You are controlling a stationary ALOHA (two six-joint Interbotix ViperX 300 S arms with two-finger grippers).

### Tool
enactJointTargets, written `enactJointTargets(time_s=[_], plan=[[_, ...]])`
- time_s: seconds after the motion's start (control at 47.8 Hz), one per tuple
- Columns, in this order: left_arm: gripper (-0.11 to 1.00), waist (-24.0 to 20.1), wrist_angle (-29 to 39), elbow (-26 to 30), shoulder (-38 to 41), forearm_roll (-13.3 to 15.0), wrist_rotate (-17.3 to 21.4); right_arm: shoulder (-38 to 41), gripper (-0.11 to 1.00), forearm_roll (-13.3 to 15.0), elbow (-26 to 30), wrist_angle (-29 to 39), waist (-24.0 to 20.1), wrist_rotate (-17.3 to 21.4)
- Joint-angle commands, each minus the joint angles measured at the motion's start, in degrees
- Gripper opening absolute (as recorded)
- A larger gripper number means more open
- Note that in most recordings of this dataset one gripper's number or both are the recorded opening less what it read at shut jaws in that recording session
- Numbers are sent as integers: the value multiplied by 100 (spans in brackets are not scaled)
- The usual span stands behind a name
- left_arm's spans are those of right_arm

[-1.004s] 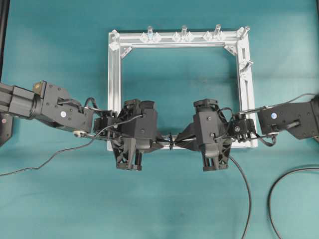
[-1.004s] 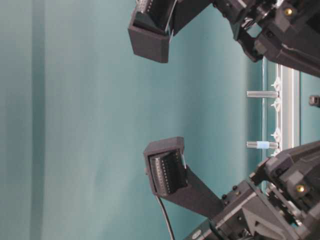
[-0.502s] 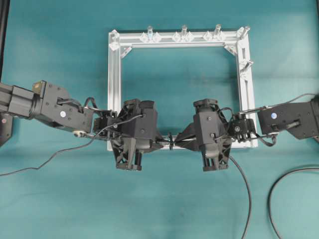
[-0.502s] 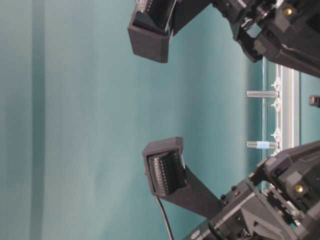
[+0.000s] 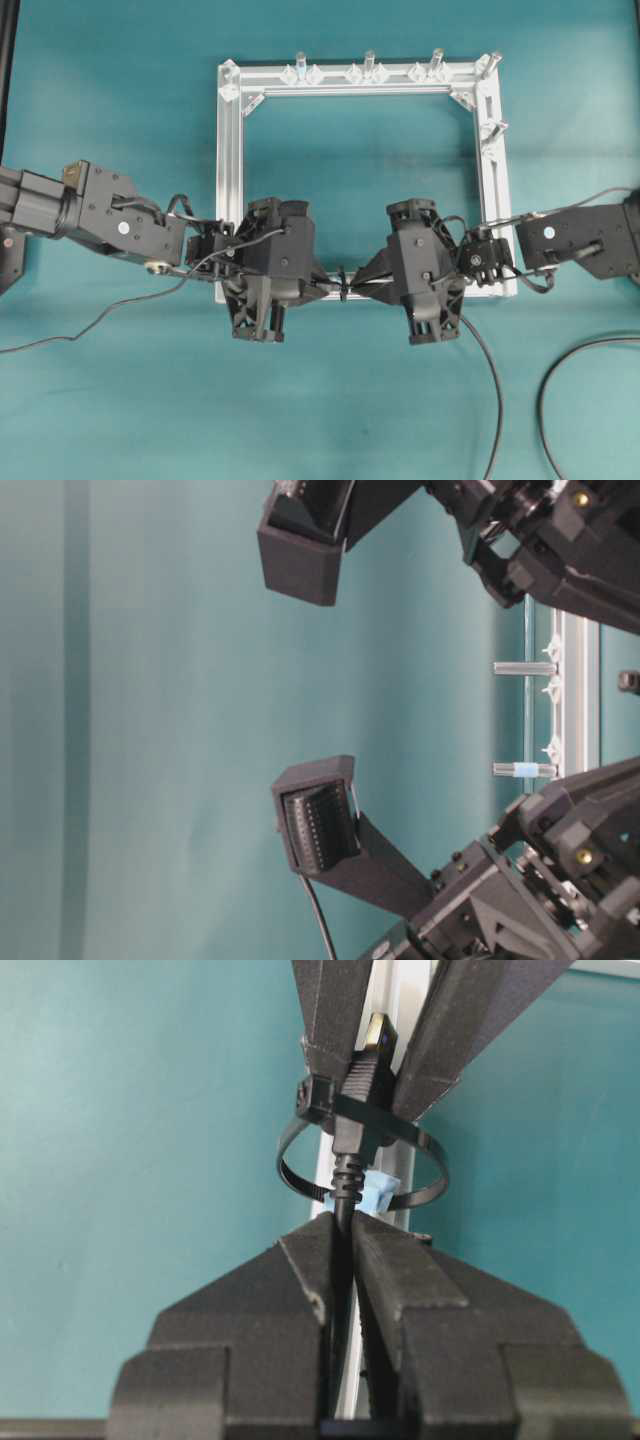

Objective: Insert the wire through the string loop located in the center.

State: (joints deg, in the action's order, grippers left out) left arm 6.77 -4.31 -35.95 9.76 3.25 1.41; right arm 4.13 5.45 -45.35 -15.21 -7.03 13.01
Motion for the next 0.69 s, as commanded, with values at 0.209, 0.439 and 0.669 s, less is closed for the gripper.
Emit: enactJointTargets(time_s=[0.209,0.439,0.669], plan=[[16,-9,-26,88,-220,-18,-9,-79,34,18,97,167,-9,26],[16,-9,-18,88,-220,-9,-18,-88,59,18,97,229,-18,18],[16,0,-9,88,-220,-9,-18,-316,59,18,35,264,-18,18]])
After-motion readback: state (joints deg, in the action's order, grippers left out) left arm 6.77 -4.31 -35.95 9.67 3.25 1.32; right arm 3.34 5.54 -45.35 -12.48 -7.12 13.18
